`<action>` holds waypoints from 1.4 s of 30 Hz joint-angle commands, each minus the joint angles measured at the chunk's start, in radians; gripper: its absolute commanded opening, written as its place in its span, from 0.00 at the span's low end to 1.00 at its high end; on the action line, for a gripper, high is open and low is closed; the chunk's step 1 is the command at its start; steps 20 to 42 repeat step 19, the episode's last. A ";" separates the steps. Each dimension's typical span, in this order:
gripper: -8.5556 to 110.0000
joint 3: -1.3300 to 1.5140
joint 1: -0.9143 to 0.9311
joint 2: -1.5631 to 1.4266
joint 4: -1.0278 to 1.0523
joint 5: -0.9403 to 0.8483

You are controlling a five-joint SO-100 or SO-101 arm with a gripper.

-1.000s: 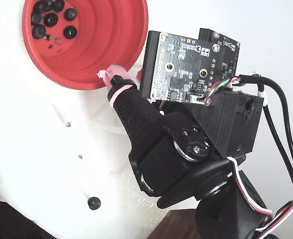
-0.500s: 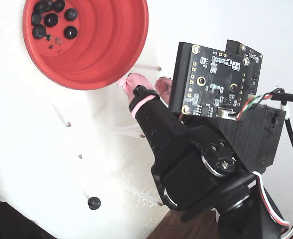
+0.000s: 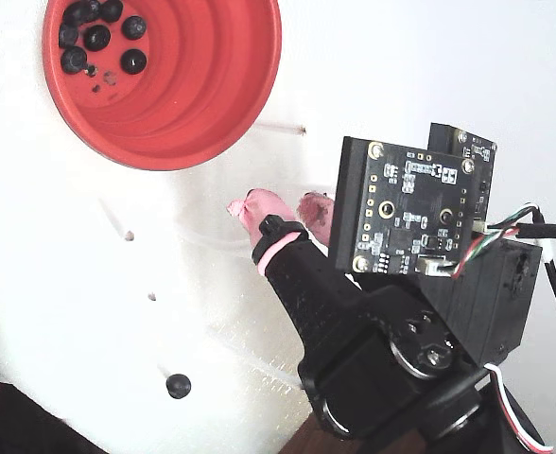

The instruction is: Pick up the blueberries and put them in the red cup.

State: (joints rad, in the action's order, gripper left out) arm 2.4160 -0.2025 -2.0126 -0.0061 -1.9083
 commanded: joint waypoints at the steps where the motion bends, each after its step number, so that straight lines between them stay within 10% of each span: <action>1: 0.21 -0.002 0.003 -0.133 0.025 -0.012; 42: 0.21 0.020 0.037 -0.279 0.213 -0.029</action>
